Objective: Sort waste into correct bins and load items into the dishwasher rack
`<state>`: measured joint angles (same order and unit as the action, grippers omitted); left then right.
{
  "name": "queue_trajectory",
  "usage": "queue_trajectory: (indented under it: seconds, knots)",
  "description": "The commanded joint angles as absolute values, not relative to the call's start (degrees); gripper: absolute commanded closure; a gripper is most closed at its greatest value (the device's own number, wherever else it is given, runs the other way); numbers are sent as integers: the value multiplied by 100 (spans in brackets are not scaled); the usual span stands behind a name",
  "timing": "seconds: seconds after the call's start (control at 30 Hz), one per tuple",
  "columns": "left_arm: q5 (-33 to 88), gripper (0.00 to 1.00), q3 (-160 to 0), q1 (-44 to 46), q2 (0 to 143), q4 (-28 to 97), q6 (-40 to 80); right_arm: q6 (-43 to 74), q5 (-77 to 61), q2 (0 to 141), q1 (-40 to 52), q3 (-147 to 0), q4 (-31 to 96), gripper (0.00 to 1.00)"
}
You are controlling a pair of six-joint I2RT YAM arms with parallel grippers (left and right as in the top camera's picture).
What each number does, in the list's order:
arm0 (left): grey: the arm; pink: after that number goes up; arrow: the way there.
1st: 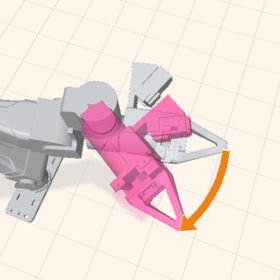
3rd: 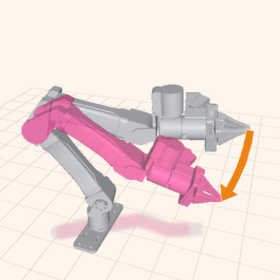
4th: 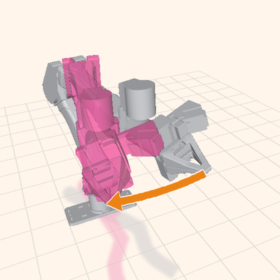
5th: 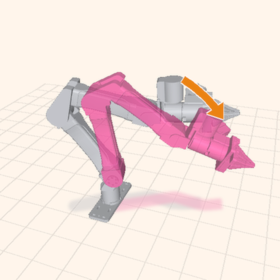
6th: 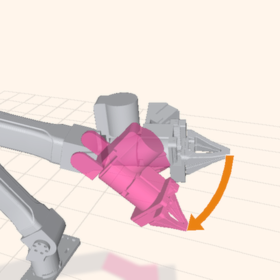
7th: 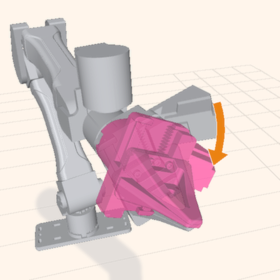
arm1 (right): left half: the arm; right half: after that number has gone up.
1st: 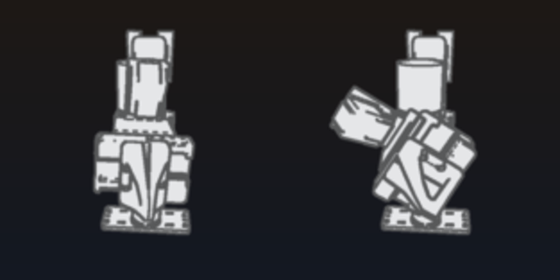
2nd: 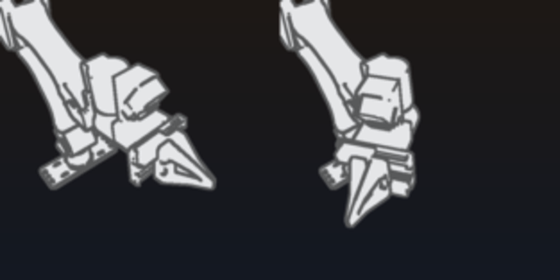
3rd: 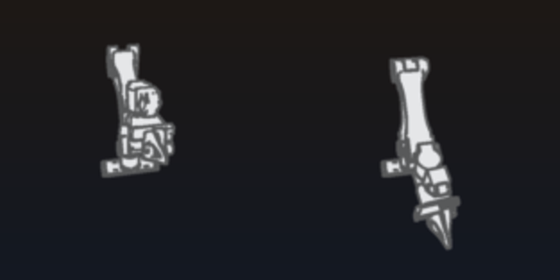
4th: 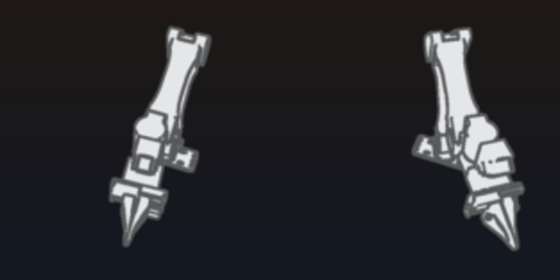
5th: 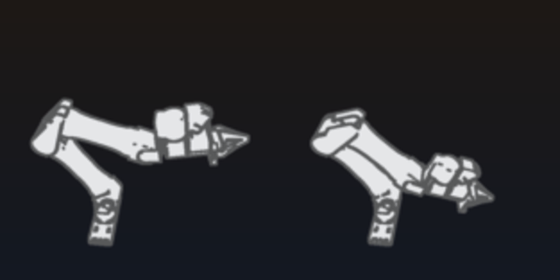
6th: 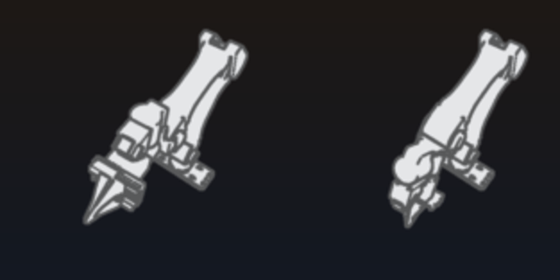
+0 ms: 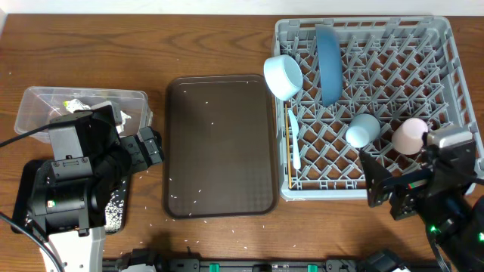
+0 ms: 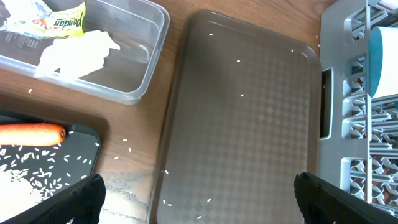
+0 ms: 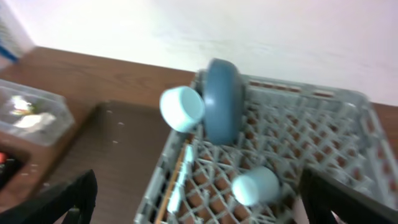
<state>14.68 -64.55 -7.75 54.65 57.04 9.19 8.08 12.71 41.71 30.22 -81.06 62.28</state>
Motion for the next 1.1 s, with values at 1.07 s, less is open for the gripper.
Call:
queue_trajectory:
  seconds: [1.07]
  knots:
    - [1498,2,-6576,-762,5465,5719,908,676,878,185,666,-740,-196,1]
